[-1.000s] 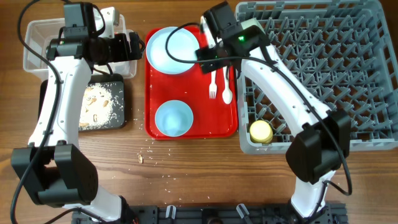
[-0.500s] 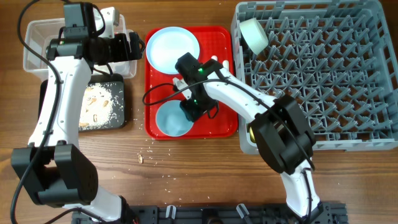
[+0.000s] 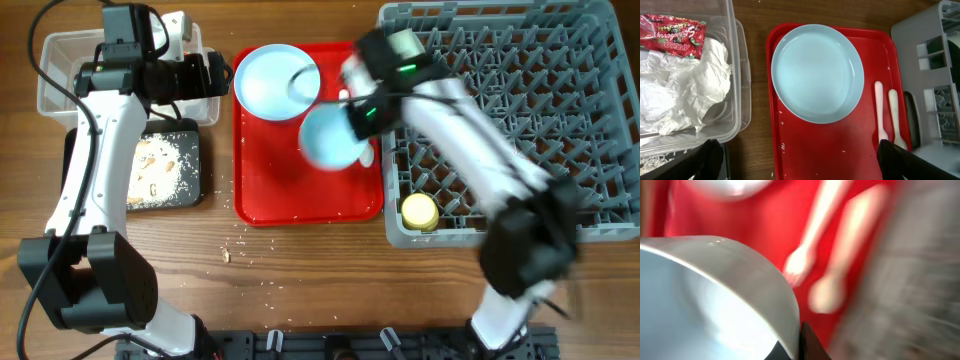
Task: Sort waste into correct bins and load items into the dishwasher rack
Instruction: 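Carry the blue bowl into the dish rack and release it, then grasp the light-blue plate with the right gripper, move it to rack, then stand the light-blue plate upright in the rack and release it, then reach the right gripper down to the white fork on the red tray, then grasp the fork, carry it into the rack and release it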
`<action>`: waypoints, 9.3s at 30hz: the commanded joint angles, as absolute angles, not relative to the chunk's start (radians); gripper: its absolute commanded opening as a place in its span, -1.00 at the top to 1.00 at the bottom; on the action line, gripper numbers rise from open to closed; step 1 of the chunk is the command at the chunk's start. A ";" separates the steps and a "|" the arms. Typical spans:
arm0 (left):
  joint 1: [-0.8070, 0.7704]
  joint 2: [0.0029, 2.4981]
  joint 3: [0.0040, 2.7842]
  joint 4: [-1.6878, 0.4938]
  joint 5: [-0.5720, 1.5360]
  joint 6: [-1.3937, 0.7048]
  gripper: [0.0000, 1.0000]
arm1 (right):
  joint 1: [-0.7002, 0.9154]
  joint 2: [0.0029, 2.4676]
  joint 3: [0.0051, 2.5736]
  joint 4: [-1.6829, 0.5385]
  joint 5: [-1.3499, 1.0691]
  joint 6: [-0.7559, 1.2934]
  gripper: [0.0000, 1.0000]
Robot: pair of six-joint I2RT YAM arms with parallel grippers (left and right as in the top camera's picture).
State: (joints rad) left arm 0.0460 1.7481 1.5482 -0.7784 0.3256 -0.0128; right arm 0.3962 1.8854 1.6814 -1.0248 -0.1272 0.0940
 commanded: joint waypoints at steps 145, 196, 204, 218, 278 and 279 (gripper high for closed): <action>0.042 1.737 1.562 -0.776 0.320 -0.008 -1.00 | 0.462 1.827 1.780 -0.705 0.445 0.224 0.91; 0.042 1.737 1.562 -0.776 0.320 -0.008 -1.00 | 0.174 1.765 1.759 -0.786 -0.452 -0.020 -0.71; 0.042 1.737 1.562 -0.776 0.320 -0.008 -1.00 | 0.419 1.941 1.689 -0.730 -0.162 0.363 -0.36; 0.042 1.737 1.562 -0.776 0.320 -0.008 -1.00 | 0.483 2.173 1.689 -0.897 -0.092 0.419 -0.36; 0.042 1.737 1.562 -0.776 0.320 -0.008 -1.00 | 0.225 1.645 1.477 -1.458 0.160 0.455 0.55; 0.042 1.737 1.562 -0.776 0.320 -0.008 -1.00 | 0.214 1.645 1.443 -1.451 0.160 0.469 0.55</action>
